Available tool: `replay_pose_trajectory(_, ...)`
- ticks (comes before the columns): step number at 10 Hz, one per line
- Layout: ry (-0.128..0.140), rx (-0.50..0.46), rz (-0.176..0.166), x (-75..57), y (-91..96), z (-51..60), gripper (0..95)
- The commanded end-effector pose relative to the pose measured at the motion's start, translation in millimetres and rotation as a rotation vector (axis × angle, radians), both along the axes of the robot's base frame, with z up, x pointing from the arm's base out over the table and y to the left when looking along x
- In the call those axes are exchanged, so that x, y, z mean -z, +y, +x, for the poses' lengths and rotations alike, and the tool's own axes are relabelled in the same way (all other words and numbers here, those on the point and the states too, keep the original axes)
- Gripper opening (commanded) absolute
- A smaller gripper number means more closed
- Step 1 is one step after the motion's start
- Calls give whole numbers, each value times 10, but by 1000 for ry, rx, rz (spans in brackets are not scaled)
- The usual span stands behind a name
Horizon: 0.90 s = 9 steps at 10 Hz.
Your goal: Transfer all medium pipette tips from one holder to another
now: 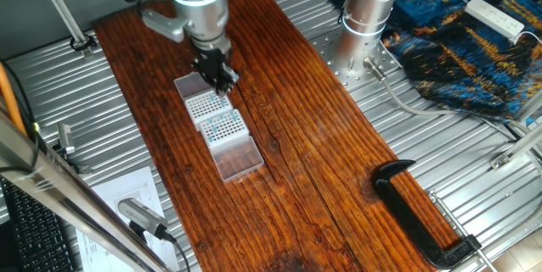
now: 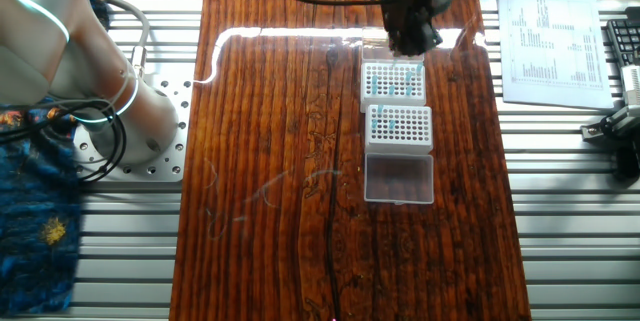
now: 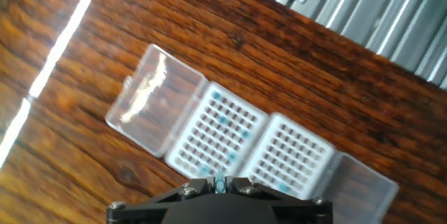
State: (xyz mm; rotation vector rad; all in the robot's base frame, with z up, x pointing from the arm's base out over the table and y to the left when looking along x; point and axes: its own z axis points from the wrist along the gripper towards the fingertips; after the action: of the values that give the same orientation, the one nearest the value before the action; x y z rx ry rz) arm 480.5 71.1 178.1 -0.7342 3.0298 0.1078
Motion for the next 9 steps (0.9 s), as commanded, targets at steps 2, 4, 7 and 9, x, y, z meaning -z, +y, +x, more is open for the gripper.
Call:
replay_pose_trajectory(2,-1,35,-4,162,161,-15,0)
replay_pose_trajectory(4,-3,27,-5,252,152,-9,0)
replay_pose_trajectory(7,-1,38,-4,400,164,-63,0)
replay_pose_trajectory(9,-4,34,-6,475,154,-88,0)
